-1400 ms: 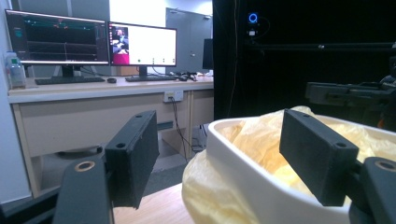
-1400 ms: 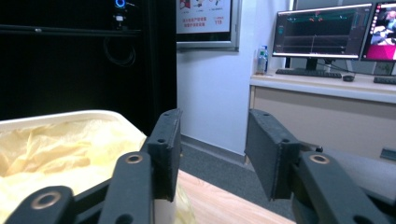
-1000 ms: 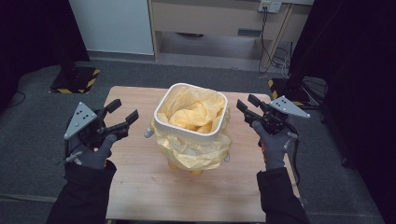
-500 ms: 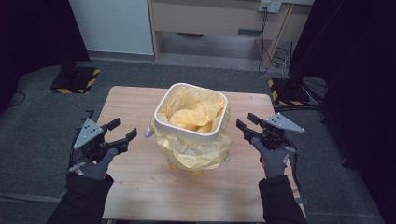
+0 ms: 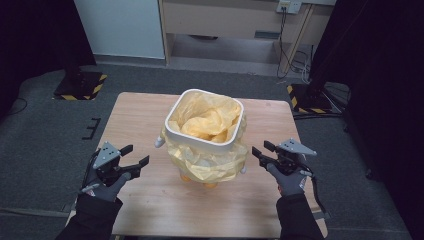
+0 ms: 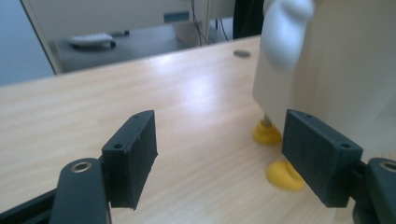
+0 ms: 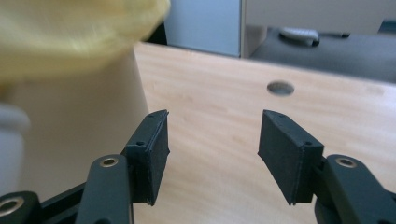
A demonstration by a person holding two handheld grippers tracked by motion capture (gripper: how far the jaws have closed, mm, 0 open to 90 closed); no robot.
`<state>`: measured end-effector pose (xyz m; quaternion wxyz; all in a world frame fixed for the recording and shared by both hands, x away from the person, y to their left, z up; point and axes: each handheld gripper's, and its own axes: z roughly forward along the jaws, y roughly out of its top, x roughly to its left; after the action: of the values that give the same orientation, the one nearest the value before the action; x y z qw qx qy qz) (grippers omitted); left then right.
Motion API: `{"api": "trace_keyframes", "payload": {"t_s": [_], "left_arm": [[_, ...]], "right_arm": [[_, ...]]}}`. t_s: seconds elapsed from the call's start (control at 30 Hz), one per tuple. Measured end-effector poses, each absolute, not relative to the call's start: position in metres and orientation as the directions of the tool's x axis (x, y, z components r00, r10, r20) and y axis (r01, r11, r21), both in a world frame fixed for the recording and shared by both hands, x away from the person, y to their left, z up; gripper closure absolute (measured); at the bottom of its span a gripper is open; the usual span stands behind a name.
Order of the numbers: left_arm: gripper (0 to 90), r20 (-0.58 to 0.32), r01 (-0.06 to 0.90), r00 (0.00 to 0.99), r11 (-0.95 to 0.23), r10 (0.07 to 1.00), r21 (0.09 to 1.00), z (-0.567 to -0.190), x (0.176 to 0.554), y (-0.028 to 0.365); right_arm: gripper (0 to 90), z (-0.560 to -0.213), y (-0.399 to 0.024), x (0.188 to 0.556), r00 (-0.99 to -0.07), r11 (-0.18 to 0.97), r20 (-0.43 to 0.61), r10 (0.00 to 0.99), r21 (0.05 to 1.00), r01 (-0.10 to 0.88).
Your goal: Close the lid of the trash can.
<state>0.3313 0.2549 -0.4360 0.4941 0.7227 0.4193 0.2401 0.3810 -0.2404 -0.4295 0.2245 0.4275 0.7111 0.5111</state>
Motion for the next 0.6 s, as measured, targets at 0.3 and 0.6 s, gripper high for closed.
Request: {"api": "trace_keyframes", "payload": {"t_s": [0.3, 0.6], "left_arm": [[23.9, -0.106, 0.515, 0.53, -0.22, 0.841, 0.828, -0.474, 0.337, 0.261], [18.6, -0.127, 0.625, 0.509, -0.264, 0.852, 0.735, -0.496, 0.35, 0.272]], "right_arm": [[42.0, -0.457, -0.247, 0.38, -0.508, 0.145, 0.123, 0.853, 0.879, 0.455], [41.4, -0.487, -0.265, 0.382, -0.457, 0.203, 0.088, 0.885, 0.811, 0.549]]}}
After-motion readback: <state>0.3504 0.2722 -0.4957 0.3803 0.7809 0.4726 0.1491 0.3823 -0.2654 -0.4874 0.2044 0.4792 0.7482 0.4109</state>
